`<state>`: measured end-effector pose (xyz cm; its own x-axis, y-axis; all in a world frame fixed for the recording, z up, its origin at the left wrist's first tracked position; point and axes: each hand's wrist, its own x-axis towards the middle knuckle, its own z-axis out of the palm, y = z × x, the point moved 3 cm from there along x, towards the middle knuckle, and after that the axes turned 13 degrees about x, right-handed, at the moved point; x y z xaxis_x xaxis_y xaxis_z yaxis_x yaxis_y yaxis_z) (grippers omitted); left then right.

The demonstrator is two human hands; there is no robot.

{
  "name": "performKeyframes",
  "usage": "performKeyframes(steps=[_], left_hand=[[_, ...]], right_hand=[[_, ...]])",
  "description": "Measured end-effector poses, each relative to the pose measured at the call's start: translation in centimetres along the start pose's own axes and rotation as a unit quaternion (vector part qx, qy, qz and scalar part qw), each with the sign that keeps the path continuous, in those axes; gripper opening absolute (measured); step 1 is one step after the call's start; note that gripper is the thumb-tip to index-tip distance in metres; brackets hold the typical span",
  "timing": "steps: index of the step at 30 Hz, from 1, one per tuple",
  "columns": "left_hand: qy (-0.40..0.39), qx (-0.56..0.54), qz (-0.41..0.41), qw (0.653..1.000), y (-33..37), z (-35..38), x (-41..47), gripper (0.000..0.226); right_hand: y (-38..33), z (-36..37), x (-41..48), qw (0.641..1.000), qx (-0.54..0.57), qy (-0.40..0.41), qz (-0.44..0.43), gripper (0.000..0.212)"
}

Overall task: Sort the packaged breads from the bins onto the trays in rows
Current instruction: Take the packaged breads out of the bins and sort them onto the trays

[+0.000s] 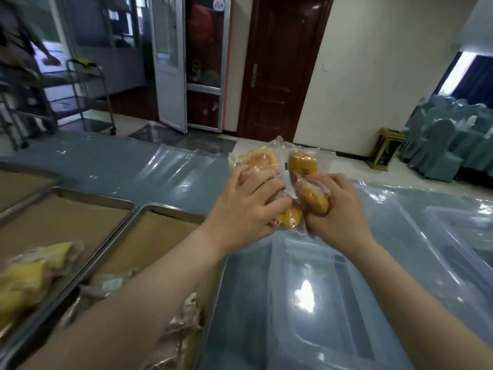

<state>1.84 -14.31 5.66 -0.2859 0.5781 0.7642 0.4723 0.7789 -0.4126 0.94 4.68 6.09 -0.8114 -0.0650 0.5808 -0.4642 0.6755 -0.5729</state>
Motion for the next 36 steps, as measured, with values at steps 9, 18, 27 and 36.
performKeyframes(steps=[9, 18, 27, 36], left_hand=[[-0.107, 0.060, -0.169, 0.978, -14.4, -13.6, -25.3, 0.030], [-0.179, 0.142, -0.262, 0.938, -26.9, -24.5, -43.3, 0.031], [-0.247, 0.152, -0.305, 0.907, -38.1, -26.8, -55.8, 0.039], [-0.339, 0.132, -0.342, 0.866, -50.0, -25.4, -64.1, 0.047]], right_hand=[[-19.6, 21.0, -4.0, 0.979, 0.156, -0.131, -0.029, 0.056], [-34.0, 40.3, -10.4, 0.929, 0.293, -0.215, 0.072, 0.047], [-40.9, 56.8, -12.4, 0.885, 0.361, -0.232, 0.180, 0.054], [-44.3, 74.7, -8.6, 0.855, 0.349, -0.262, 0.279, 0.076]])
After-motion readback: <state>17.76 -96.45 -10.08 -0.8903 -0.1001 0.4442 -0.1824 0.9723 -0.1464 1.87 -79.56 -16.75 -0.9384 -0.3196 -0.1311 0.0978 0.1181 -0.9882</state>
